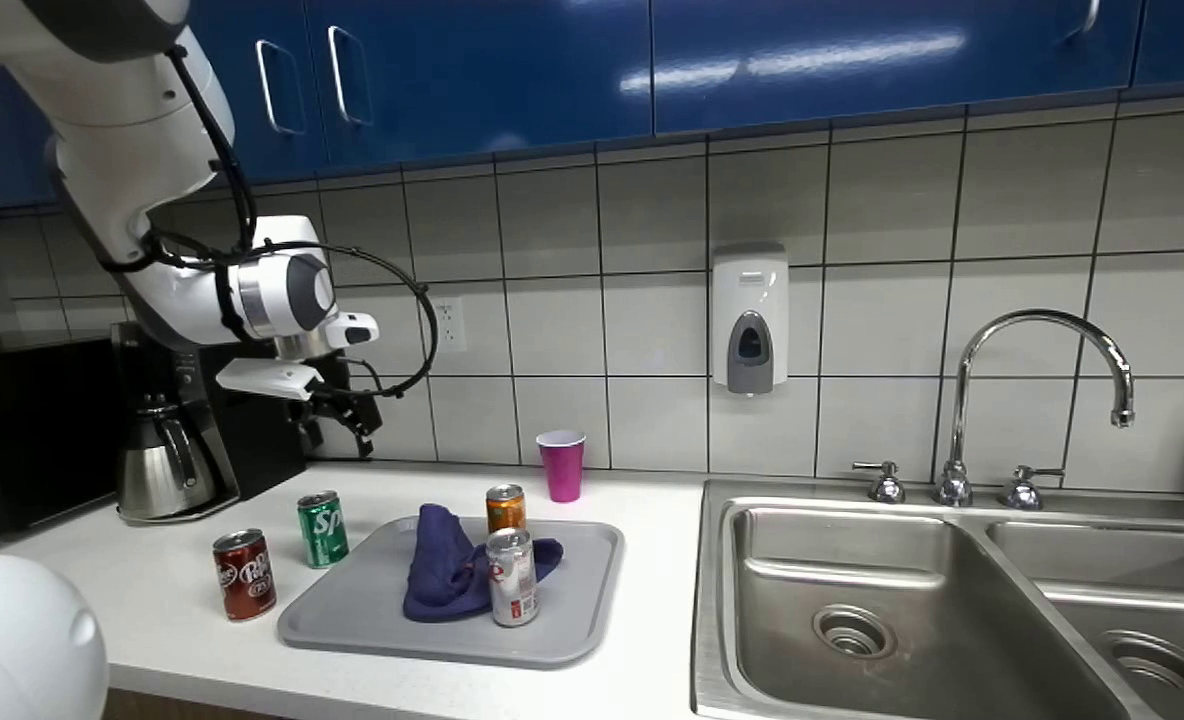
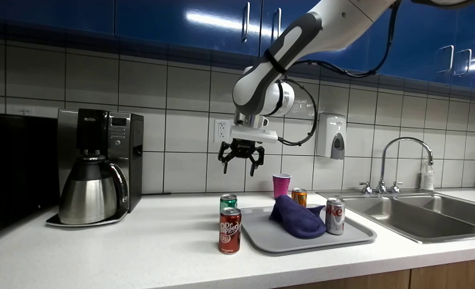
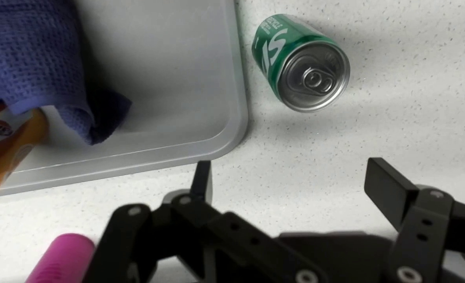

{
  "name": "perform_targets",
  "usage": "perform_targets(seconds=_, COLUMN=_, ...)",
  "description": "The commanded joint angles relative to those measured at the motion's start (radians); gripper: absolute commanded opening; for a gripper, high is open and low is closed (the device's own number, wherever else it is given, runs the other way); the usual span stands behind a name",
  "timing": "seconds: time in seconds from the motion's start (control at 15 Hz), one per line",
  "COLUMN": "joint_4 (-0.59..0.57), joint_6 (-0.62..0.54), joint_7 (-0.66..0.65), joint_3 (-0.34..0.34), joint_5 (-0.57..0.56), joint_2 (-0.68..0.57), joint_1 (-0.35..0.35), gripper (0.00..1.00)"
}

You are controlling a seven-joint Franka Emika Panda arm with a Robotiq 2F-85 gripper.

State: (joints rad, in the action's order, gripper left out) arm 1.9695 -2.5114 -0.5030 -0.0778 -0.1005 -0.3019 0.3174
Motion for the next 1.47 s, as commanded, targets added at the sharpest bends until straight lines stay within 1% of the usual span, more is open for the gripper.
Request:
perform_targets(seconds=0.0, joint_4=0.073, joint_6=-0.004, joint_7=0.012, joint_3=-0.003, joint_5=0.017, joint_2=0.080, joint_1=-0.027, gripper=1.00)
perform_targets(seconds=0.4, joint_4=0.145, joint_6=-0.007, joint_7=-0.009, joint_3=0.010, joint_5=0.001, joint_2=0.153, joint_1=-0.054, gripper=1.00)
perform_targets(seconds=0.73, joint_4=0.191, joint_6=-0.004, joint_7=-0.029, joint_3=0.032, joint_5=-0.018, joint_2=0.188, joint_1=-0.087, gripper=1.00)
perform_targets(seconds=1.4, joint_4=0.204, joint_6=0.015, joint_7=-0.011, joint_3=0.083, joint_5=-0.038, joint_2=0.191, joint_1=-0.165, gripper=1.00)
